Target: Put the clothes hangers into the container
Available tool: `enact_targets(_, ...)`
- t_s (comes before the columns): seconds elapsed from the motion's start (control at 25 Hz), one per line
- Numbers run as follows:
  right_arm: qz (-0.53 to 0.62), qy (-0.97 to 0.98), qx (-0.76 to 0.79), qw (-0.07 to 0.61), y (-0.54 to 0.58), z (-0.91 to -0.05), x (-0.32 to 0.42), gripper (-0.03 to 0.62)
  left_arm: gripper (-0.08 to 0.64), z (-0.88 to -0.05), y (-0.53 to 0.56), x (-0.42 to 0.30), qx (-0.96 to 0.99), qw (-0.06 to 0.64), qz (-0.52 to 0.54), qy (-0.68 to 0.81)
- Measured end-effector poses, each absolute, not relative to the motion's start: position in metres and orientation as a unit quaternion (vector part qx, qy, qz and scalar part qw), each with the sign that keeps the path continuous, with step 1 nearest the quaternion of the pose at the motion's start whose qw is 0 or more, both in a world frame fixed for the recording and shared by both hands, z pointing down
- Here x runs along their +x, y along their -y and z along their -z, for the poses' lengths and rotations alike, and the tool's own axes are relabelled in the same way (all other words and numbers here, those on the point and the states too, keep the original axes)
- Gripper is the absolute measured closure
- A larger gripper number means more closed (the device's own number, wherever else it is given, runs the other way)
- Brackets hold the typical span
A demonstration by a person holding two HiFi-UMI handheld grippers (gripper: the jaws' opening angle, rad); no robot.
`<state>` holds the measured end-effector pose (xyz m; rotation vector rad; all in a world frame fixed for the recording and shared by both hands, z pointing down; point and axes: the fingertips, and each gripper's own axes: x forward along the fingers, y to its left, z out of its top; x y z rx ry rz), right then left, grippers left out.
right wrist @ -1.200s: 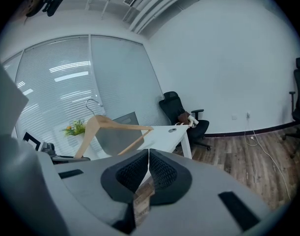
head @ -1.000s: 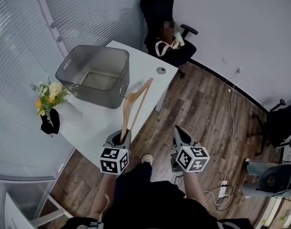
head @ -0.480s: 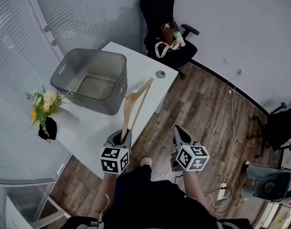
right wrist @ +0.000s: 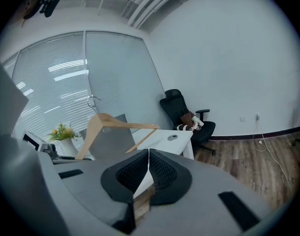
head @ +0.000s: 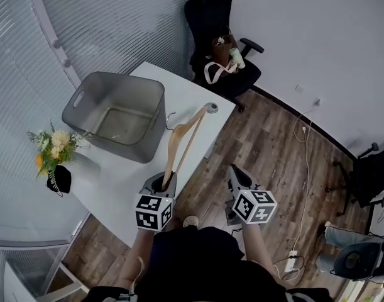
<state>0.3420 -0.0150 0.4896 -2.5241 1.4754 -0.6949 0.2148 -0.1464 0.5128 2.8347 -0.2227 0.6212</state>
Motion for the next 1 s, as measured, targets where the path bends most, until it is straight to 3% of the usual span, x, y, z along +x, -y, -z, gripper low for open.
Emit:
enact_targets(0.6, 0.247, -0.503, -0.825, 0.077, 0.036, -0.498, 0.358, 0.563, 0.531, -0.51, 0.153, 0.227, 0.966, 0.116, -0.214, 0.084)
enact_targets(1.0, 0.222, -0.549, -0.802, 0.085, 0.081, -0.459, 0.406, 0.563, 0.531, -0.44, 0.159, 0.274, 0.98, 0.105, -0.142, 0.091)
